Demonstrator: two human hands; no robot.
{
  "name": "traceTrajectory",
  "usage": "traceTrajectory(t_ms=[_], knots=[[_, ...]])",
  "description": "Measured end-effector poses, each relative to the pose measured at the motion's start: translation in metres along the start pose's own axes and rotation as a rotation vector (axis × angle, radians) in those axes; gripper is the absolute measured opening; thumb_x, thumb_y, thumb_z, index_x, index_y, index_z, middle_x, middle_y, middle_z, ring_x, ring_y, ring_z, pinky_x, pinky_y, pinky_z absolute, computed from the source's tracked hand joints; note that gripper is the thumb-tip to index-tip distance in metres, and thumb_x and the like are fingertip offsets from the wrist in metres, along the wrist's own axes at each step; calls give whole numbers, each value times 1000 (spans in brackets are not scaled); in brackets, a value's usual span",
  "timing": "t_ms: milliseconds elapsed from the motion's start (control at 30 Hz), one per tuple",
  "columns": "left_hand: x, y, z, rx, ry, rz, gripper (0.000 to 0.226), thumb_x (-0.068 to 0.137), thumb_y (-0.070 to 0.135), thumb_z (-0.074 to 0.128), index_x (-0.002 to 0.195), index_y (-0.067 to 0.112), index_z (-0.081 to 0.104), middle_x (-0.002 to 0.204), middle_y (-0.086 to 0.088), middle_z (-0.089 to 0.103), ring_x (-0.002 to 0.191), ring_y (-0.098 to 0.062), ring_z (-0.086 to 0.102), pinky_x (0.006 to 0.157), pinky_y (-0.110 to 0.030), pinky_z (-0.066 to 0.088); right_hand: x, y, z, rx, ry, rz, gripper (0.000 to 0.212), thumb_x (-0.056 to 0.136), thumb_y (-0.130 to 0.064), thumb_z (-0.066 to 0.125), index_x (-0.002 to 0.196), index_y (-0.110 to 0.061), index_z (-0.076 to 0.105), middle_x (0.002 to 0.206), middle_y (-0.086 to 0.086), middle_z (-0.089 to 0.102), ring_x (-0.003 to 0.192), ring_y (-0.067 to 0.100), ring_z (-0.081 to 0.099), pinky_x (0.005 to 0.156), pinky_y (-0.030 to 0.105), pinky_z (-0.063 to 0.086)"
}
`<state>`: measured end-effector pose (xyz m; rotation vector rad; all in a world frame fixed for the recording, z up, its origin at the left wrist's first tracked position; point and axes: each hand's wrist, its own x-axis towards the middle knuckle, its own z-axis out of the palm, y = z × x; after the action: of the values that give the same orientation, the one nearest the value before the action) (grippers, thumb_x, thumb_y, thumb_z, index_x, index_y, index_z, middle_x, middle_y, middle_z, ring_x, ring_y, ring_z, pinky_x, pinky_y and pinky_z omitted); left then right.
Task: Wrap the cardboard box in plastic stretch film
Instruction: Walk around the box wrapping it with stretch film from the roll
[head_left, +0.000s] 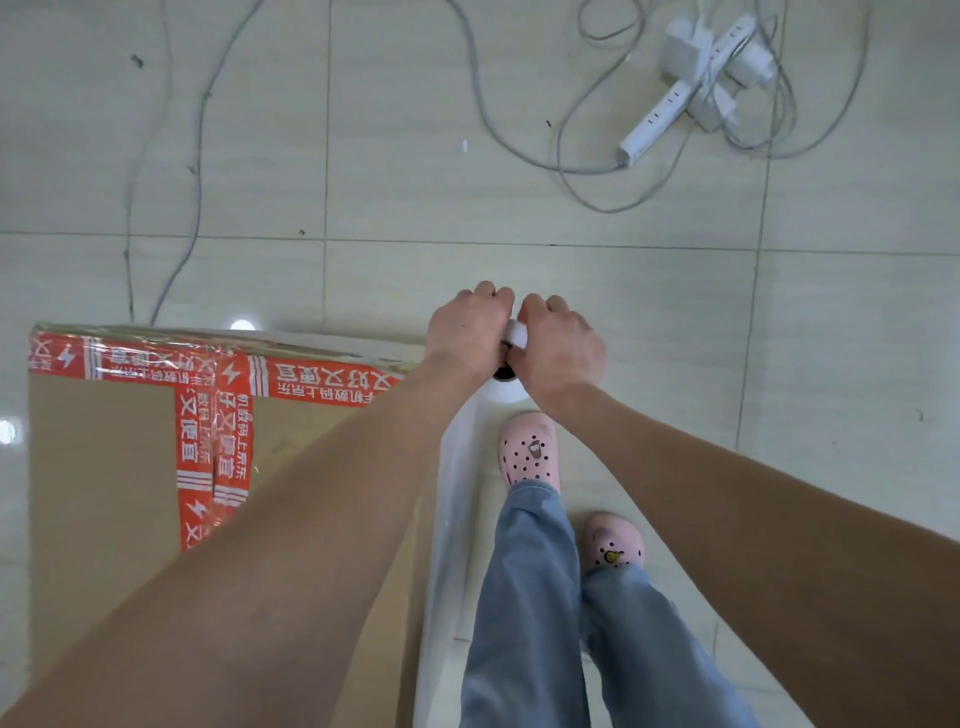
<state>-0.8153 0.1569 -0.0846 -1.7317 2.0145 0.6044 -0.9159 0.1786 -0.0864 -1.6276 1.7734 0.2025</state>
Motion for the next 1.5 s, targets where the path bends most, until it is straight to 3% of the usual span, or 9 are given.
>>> traceTrajectory(t_ms=[167, 400, 567, 667, 767, 967, 1167, 1267, 1500], knots=[[10, -24, -13, -254, -24, -239, 21, 79, 20, 60, 94, 11, 48, 97, -10, 56, 88, -32, 57, 64, -33, 38, 20, -27, -18, -107, -22, -141, 43, 85, -19, 62, 124, -23, 46, 120, 1, 46, 108, 24, 46, 63, 33, 35], [11, -65, -20, -378, -25, -455, 25, 80, 26, 63, 89, 12, 45, 87, -8, 56, 79, -29, 52, 63, -32, 40, 37, -48, -8, 242, -132, 211, 42, 86, -38, 59, 119, -16, 43, 114, 5, 52, 97, 31, 58, 69, 32, 38], [15, -76, -18, -345, 46, -374, 28, 81, 21, 63, 100, 8, 49, 93, -8, 54, 77, -28, 53, 60, -33, 38, 50, -68, -10, 124, -73, 54, 30, 89, -22, 52, 119, -19, 47, 111, 5, 52, 81, 28, 50, 65, 31, 35], [25, -78, -22, -329, 80, -297, 29, 81, 13, 59, 108, 7, 50, 105, -10, 52, 84, -31, 57, 60, -33, 38, 63, -79, -15, 38, -63, -90, 34, 88, -16, 50, 121, -25, 51, 113, 3, 54, 94, 30, 58, 67, 31, 38], [33, -83, -25, -389, 91, -334, 29, 82, 14, 58, 110, 7, 50, 108, -11, 52, 87, -32, 57, 61, -34, 37, 74, -89, -21, 3, -65, -194, 37, 89, -14, 50, 124, -28, 53, 120, 0, 54, 104, 27, 57, 72, 32, 40], [45, -102, -30, -606, 18, -563, 34, 83, 21, 64, 110, 8, 49, 109, -12, 57, 95, -31, 59, 67, -33, 40, 77, -94, -16, 214, -72, 164, 42, 88, -31, 60, 125, -20, 43, 122, 5, 49, 101, 29, 57, 70, 30, 34], [41, -123, -36, -456, 23, -432, 30, 87, 13, 57, 115, 8, 48, 110, -11, 52, 82, -29, 56, 61, -33, 39, 92, -125, -17, 114, -121, 41, 32, 90, -21, 56, 121, -25, 48, 117, 4, 52, 82, 23, 46, 66, 30, 34], [44, -133, -40, -417, 18, -371, 31, 88, 11, 54, 118, 9, 49, 113, -11, 50, 88, -30, 58, 63, -33, 41, 99, -135, -14, 3, -133, -75, 37, 91, -20, 54, 126, -28, 48, 120, 3, 52, 89, 26, 55, 67, 29, 35], [47, -149, -34, -512, 13, -503, 23, 87, 14, 54, 109, 7, 51, 106, -10, 52, 89, -31, 58, 65, -34, 41, 115, -151, -13, -143, -198, -318, 32, 91, -24, 50, 123, -27, 51, 114, 1, 53, 97, 28, 58, 68, 31, 35]])
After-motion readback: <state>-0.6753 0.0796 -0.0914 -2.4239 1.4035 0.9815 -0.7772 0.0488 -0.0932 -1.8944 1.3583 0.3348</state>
